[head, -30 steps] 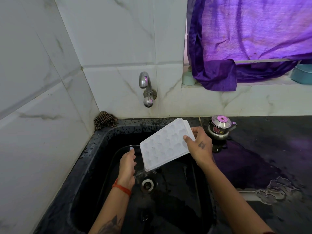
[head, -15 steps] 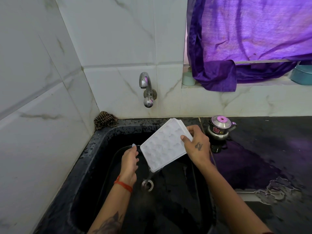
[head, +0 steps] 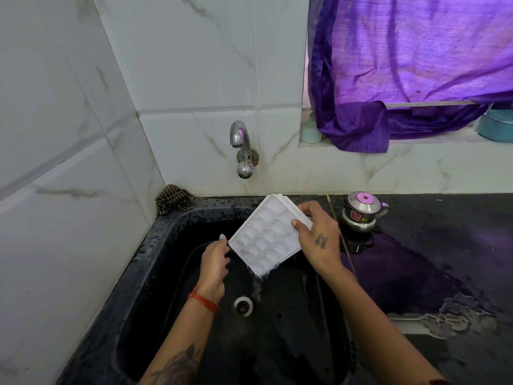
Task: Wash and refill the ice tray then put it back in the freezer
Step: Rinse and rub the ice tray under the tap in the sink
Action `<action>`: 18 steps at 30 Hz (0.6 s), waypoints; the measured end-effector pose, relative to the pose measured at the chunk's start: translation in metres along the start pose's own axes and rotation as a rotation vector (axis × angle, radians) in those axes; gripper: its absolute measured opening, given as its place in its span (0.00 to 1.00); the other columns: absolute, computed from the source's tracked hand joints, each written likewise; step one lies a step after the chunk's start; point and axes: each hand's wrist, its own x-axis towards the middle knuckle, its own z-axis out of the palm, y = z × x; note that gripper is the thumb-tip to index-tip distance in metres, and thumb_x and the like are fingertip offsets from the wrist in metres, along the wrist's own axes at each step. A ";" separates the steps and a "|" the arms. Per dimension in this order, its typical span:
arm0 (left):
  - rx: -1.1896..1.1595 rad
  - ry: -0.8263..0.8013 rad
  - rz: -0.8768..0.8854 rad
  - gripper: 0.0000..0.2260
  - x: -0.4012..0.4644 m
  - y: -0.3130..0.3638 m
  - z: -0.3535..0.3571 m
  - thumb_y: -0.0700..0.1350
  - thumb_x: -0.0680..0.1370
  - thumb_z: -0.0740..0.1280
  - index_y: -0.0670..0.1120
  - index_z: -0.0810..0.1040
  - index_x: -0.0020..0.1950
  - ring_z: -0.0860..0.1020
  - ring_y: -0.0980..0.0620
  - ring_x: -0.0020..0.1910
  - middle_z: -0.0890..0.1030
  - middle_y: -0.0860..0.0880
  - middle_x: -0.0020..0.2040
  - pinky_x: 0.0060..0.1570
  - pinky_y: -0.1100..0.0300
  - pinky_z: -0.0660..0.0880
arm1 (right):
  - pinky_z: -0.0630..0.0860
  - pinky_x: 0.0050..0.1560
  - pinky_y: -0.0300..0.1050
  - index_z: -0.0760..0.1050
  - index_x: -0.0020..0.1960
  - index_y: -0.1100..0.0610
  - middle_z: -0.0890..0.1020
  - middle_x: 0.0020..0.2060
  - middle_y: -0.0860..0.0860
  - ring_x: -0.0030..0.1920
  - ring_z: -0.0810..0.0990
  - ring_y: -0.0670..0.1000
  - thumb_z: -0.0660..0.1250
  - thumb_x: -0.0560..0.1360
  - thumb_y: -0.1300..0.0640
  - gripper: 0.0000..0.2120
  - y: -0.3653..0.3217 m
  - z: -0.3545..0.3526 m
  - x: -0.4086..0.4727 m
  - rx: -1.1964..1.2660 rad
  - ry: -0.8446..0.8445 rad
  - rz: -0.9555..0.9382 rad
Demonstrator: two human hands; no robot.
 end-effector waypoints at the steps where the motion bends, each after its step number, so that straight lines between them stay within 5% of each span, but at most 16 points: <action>1: 0.002 0.000 0.000 0.21 0.000 0.000 0.000 0.53 0.82 0.56 0.44 0.66 0.72 0.67 0.42 0.70 0.68 0.44 0.72 0.68 0.48 0.63 | 0.66 0.45 0.38 0.76 0.53 0.61 0.78 0.45 0.49 0.46 0.74 0.48 0.69 0.73 0.64 0.09 -0.001 0.000 0.000 0.000 0.004 -0.019; 9: -0.006 0.006 0.021 0.19 0.000 0.002 0.000 0.52 0.82 0.57 0.45 0.69 0.69 0.69 0.44 0.68 0.70 0.46 0.70 0.66 0.49 0.64 | 0.68 0.45 0.39 0.77 0.52 0.61 0.80 0.44 0.50 0.44 0.75 0.47 0.69 0.73 0.63 0.08 -0.005 0.002 0.000 0.007 0.006 -0.136; 14: -0.013 0.008 0.036 0.18 -0.001 0.004 0.002 0.52 0.82 0.56 0.45 0.69 0.69 0.69 0.44 0.68 0.71 0.46 0.70 0.65 0.50 0.64 | 0.65 0.40 0.28 0.77 0.50 0.60 0.79 0.42 0.48 0.42 0.75 0.46 0.69 0.72 0.64 0.07 -0.006 0.002 -0.001 0.004 0.006 -0.210; 18: -0.020 -0.002 0.047 0.18 -0.003 0.006 0.003 0.52 0.82 0.57 0.45 0.69 0.68 0.68 0.43 0.69 0.71 0.46 0.70 0.67 0.49 0.63 | 0.68 0.42 0.34 0.78 0.49 0.60 0.82 0.44 0.50 0.41 0.76 0.45 0.69 0.72 0.65 0.06 -0.005 0.004 -0.002 0.016 0.019 -0.298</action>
